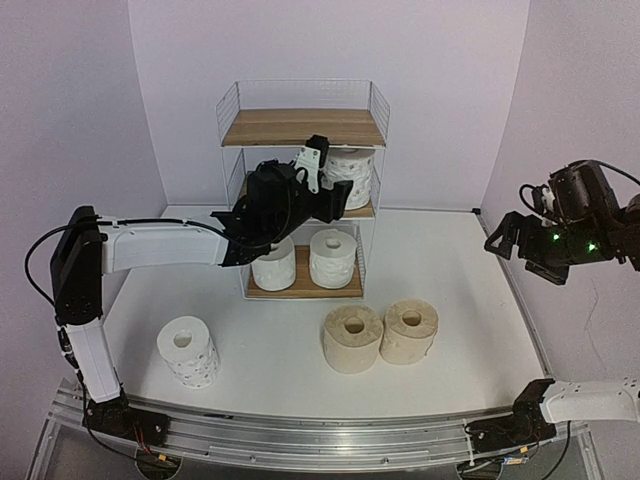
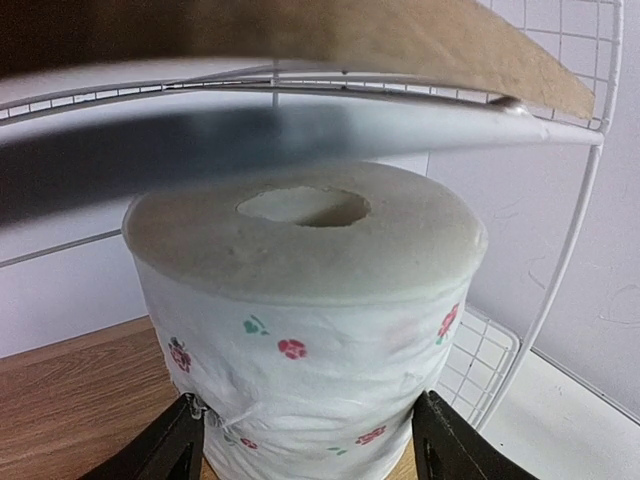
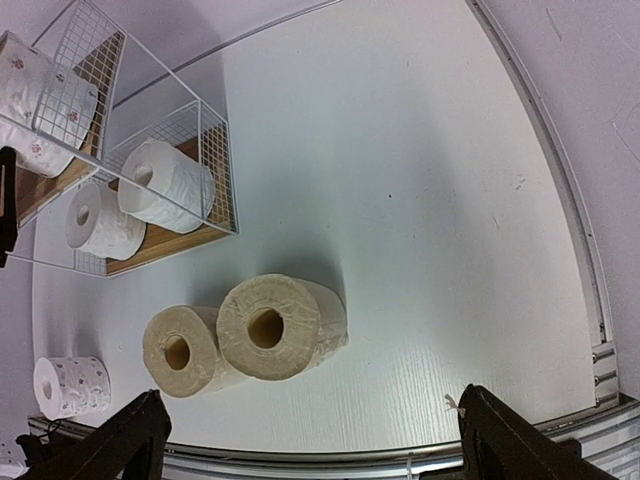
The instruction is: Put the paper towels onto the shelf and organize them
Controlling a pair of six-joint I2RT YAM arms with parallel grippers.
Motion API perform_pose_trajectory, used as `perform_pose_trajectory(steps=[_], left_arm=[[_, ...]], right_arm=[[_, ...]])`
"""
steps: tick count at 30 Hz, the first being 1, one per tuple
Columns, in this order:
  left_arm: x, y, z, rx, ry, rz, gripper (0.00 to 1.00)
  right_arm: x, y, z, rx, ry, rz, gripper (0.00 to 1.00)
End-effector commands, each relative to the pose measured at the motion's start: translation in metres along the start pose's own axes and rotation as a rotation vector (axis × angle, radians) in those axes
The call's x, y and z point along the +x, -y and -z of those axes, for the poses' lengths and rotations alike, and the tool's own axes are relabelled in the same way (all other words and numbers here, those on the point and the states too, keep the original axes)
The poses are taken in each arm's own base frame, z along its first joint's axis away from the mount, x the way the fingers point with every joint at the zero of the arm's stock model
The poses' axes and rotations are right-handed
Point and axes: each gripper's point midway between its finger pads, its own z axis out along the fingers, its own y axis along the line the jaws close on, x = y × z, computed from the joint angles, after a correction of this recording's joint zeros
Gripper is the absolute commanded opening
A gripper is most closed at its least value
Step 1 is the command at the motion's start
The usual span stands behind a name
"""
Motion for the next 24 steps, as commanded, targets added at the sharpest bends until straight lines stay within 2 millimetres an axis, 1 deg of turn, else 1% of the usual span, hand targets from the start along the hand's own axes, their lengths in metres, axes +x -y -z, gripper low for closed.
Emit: perform_pose_trajectory(steps=[1, 7, 10, 12, 14, 17, 20, 23, 24], left_arm=[[-0.006, -0.026, 0.009, -0.078, -0.009, 0.022, 0.72], [-0.009, -0.028, 0.017, -0.076, -0.013, 0.028, 0.81], [-0.011, -0.026, 0.024, -0.055, -0.019, 0.039, 0.88], [-0.016, -0.023, 0.032, -0.034, -0.022, 0.053, 0.93], [-0.016, -0.02, 0.039, -0.004, -0.042, 0.07, 0.97], [-0.013, -0.011, 0.055, 0.027, -0.069, 0.08, 0.99], [-0.013, -0.001, 0.077, 0.038, -0.1, 0.106, 1.0], [0.001, 0.007, 0.105, 0.015, -0.173, 0.167, 1.0], [0.009, 0.008, 0.116, -0.007, -0.212, 0.204, 1.0]], right_arm=[[-0.006, 0.0, 0.004, -0.015, 0.033, -0.002, 0.98], [-0.004, -0.001, 0.005, -0.025, 0.031, -0.01, 0.98], [-0.002, 0.0, 0.004, -0.025, 0.024, -0.01, 0.98], [-0.002, -0.001, 0.004, -0.027, 0.021, -0.011, 0.98], [-0.001, -0.002, 0.003, -0.032, 0.016, -0.009, 0.98], [0.001, -0.002, 0.003, -0.036, 0.01, -0.007, 0.98], [0.003, -0.004, 0.001, -0.043, 0.002, -0.005, 0.98], [0.007, -0.006, -0.004, -0.053, -0.019, -0.004, 0.98], [0.01, -0.006, -0.007, -0.054, -0.03, -0.005, 0.98]])
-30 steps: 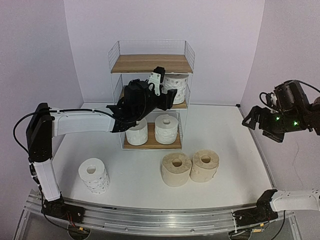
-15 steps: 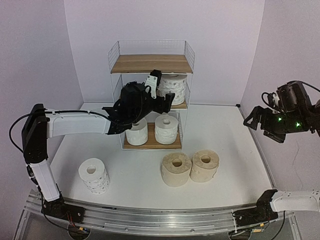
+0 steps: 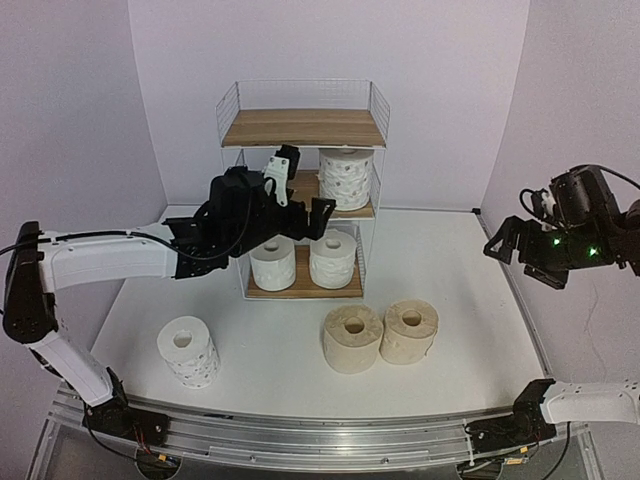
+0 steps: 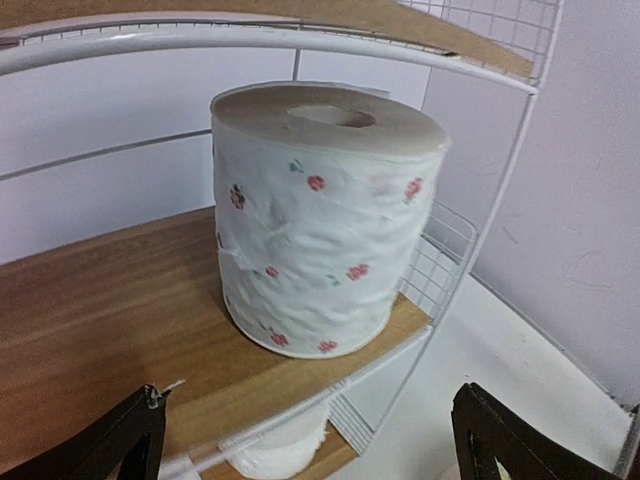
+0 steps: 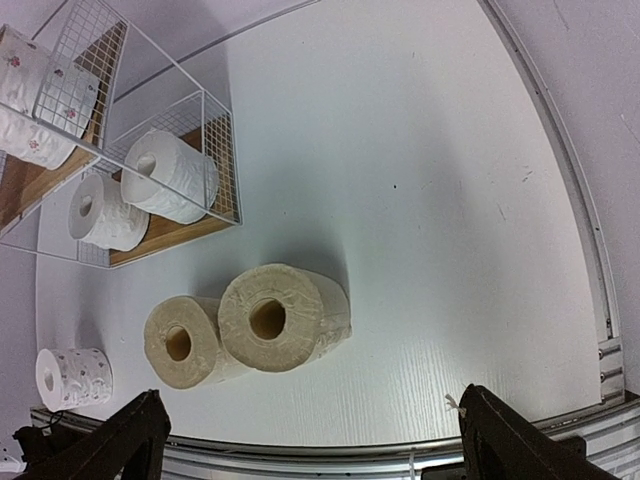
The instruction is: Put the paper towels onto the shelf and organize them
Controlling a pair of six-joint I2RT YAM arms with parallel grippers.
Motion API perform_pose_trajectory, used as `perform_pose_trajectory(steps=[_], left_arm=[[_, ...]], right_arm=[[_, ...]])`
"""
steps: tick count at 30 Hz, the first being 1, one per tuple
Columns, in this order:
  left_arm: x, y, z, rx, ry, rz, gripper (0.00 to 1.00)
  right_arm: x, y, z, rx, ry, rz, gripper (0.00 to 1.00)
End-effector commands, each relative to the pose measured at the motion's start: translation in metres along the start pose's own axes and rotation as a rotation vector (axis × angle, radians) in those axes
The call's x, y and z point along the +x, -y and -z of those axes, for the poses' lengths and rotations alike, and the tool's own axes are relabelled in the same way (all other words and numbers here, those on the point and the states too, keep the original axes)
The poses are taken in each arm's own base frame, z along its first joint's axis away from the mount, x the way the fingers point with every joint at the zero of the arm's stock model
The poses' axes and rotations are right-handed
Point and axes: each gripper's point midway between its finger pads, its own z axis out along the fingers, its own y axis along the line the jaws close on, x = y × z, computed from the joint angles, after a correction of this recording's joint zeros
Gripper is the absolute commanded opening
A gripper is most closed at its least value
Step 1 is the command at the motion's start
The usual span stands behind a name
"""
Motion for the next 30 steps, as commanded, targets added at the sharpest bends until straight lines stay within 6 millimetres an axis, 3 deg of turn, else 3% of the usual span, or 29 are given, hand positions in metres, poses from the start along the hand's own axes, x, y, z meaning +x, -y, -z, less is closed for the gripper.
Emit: perform_pose_trajectory(steps=[1, 6, 7, 11, 15, 19, 24, 30], left_arm=[[0.022, 0.007, 0.051, -0.052, -0.124, 0.17, 1.0], [0.1, -0.029, 0.103, -0.251, -0.399, 0.418, 1.0], [0.122, -0.045, 0.122, -0.349, -0.476, 0.433, 1.0], [0.156, -0.087, 0.184, -0.644, -0.594, 0.572, 0.99], [0.165, -0.112, 0.235, -0.832, -0.641, 0.648, 0.99], [0.164, -0.127, 0.266, -0.95, -0.663, 0.667, 0.99], [0.172, -0.128, 0.29, -0.972, -0.739, 0.692, 0.98], [0.191, -0.14, 0.315, -1.001, -0.765, 0.775, 0.86]], right_arm=[[0.005, -0.007, -0.01, -0.034, -0.022, -0.005, 0.98], [0.016, -0.009, -0.032, -0.038, -0.052, -0.005, 0.98], [0.017, -0.006, -0.035, -0.03, -0.044, -0.008, 0.98], [0.022, -0.001, -0.049, -0.016, -0.031, -0.01, 0.98], [0.028, 0.003, -0.056, -0.004, -0.039, 0.002, 0.98], [0.033, 0.007, -0.061, 0.003, -0.047, 0.008, 0.98], [0.039, 0.01, -0.066, 0.008, -0.062, 0.017, 0.98], [0.043, 0.011, -0.07, 0.007, -0.074, 0.02, 0.98]])
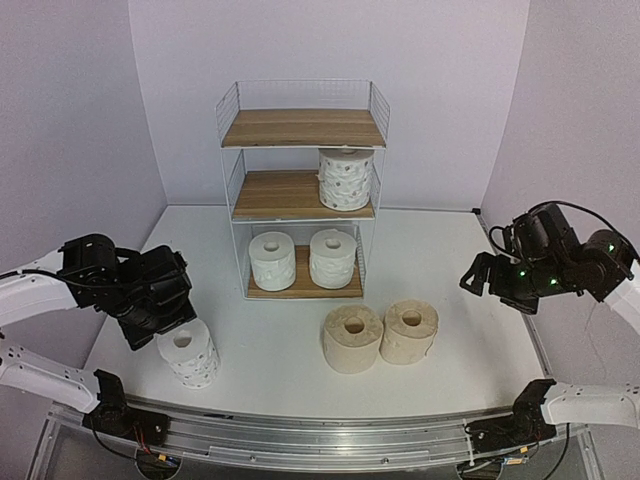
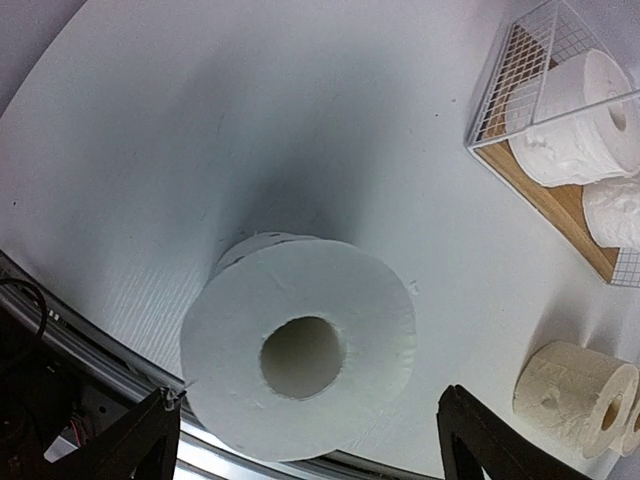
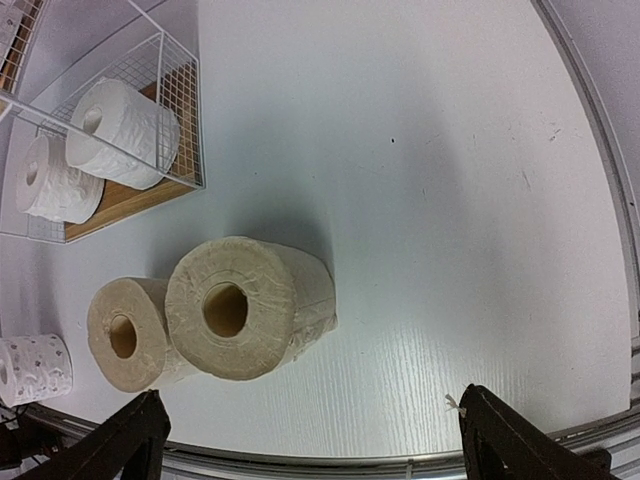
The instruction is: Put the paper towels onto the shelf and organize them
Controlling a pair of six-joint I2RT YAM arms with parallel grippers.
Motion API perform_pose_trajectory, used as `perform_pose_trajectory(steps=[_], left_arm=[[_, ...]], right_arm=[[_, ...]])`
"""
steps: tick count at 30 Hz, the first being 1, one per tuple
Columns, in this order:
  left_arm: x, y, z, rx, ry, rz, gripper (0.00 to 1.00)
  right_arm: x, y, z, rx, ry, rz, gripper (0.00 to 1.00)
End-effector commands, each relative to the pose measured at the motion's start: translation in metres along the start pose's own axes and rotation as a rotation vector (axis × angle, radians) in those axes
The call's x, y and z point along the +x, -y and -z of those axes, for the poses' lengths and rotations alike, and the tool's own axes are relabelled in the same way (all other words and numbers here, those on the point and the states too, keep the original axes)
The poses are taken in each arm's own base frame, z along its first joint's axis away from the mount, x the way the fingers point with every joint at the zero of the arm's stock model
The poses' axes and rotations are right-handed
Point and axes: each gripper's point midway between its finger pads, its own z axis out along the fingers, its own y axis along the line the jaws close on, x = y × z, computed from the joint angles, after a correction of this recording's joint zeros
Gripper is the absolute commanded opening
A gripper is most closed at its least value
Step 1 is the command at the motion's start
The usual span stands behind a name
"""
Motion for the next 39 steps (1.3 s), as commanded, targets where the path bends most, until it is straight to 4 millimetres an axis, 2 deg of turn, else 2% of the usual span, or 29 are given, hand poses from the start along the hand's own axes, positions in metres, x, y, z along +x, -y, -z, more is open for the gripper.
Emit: perform_pose_trajectory(steps=[1, 5, 10, 12, 16, 21, 24, 26, 29, 33, 37, 39], left_arm=[[0.002, -0.052, -0.003, -0.128, -0.033, 0.057, 0.85], [0.008, -0.06, -0.013, -0.163, -0.045, 0.078, 0.82], [0.018, -0.059, -0.03, -0.198, -0.062, 0.059, 0.82], [0.021, -0.055, -0.038, -0.178, -0.071, 0.063, 0.79], [0.022, -0.061, -0.048, -0.179, -0.061, 0.084, 0.75], [0.021, -0.049, -0.06, -0.12, -0.052, 0.074, 0.71], [0.022, -0.038, -0.067, -0.084, -0.054, 0.075, 0.64], [0.022, -0.031, -0.067, -0.073, -0.057, 0.075, 0.53], [0.021, -0.024, -0.065, -0.071, -0.064, 0.078, 0.38], [0.021, -0.011, -0.054, -0.061, -0.094, 0.103, 0.31], [0.019, 0.001, -0.039, -0.055, -0.121, 0.14, 0.15], [0.019, 0.013, -0.03, -0.021, -0.148, 0.173, 0.09]], right_arm=[[-0.002, -0.005, -0.002, -0.027, 0.008, 0.005, 0.98], [-0.001, -0.009, -0.005, -0.034, -0.006, 0.01, 0.98], [-0.001, -0.011, -0.006, -0.038, -0.015, 0.013, 0.98], [-0.001, -0.012, -0.006, -0.04, -0.015, 0.016, 0.98], [-0.003, -0.013, -0.003, -0.05, -0.008, 0.017, 0.98], [-0.004, -0.013, -0.002, -0.051, 0.0, 0.023, 0.98], [-0.005, -0.014, -0.001, -0.051, 0.0, 0.027, 0.98], [-0.005, -0.018, -0.001, -0.07, -0.008, 0.044, 0.97], [0.0, -0.039, 0.0, -0.175, -0.043, 0.127, 0.95], [0.006, -0.079, 0.003, -0.4, -0.048, 0.265, 0.91], [0.017, -0.111, 0.004, -0.552, -0.018, 0.382, 0.91], [0.026, -0.133, 0.008, -0.624, 0.014, 0.48, 0.91]])
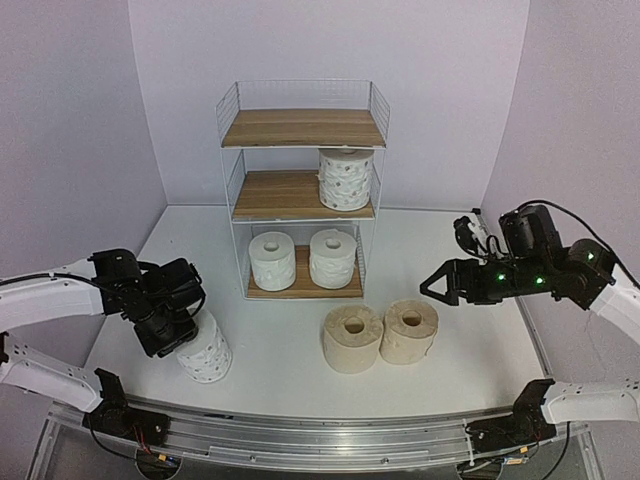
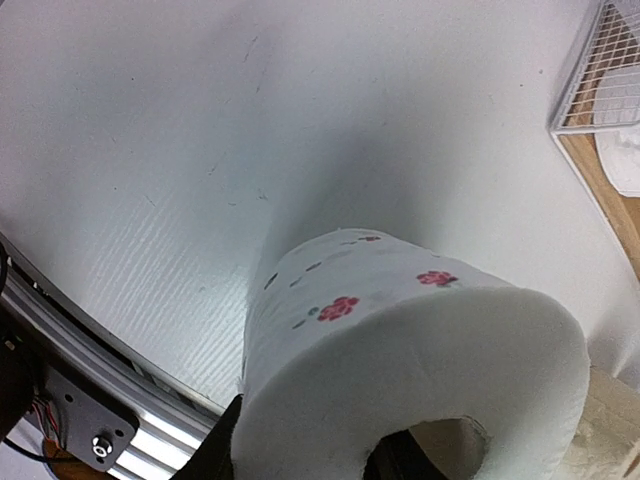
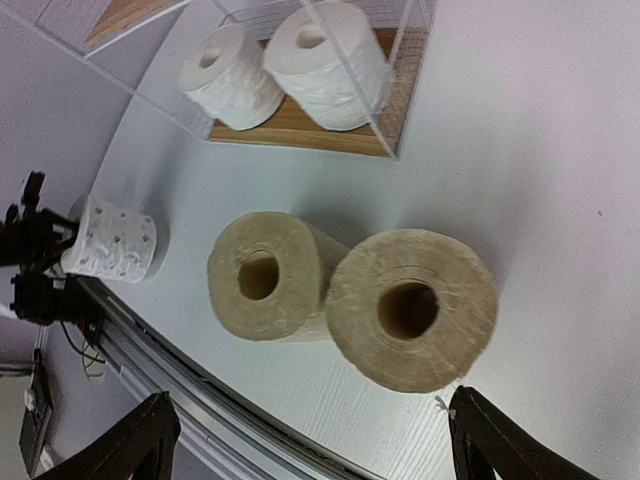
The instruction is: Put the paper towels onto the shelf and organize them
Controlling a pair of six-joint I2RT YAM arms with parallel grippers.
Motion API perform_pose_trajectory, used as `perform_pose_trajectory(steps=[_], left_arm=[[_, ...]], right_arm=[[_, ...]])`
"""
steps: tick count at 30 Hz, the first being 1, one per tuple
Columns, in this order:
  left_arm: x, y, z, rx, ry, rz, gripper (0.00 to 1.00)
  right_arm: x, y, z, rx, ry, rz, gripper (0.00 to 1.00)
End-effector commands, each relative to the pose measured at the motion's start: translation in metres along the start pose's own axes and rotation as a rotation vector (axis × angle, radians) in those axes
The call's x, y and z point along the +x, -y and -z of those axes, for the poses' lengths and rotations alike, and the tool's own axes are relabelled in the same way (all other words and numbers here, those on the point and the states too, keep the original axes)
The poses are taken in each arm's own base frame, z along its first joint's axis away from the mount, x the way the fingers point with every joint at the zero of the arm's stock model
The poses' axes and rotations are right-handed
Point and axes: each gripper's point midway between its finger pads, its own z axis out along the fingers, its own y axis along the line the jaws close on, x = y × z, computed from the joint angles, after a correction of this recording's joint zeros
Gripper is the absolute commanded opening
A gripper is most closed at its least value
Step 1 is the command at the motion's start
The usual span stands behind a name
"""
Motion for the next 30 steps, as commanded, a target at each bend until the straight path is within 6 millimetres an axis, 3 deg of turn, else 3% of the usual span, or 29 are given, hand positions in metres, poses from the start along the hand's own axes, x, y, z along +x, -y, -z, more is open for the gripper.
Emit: perform_pose_trajectory(steps=[1, 4, 9, 15, 21, 30], left_arm=[[0.002, 0.036, 0.035, 0.122, -0.074, 0.085, 0.07], [0.009, 0.059, 0.052, 0.194, -0.144, 0.128, 0.04], [0.02, 0.081, 0.073, 0.191, -0.238, 0.189, 0.0], [0.03, 0.104, 0.09, 0.176, -0.326, 0.227, 0.0], [0.038, 0.102, 0.089, 0.089, -0.36, 0.277, 0.0], [0.044, 0.11, 0.09, 0.135, -0.402, 0.289, 0.0]], right_arm=[[-0.005, -0.071, -0.008, -0.255, 0.08, 0.28, 0.91], [0.005, -0.114, -0.019, -0.339, 0.108, 0.46, 0.91], [0.024, -0.181, -0.044, -0.387, 0.191, 0.74, 0.91], [0.044, -0.235, -0.091, -0.393, 0.225, 0.918, 0.94], [0.039, -0.261, -0.121, -0.39, 0.311, 0.93, 0.98], [0.043, -0.272, -0.171, -0.324, 0.282, 0.925, 0.98]])
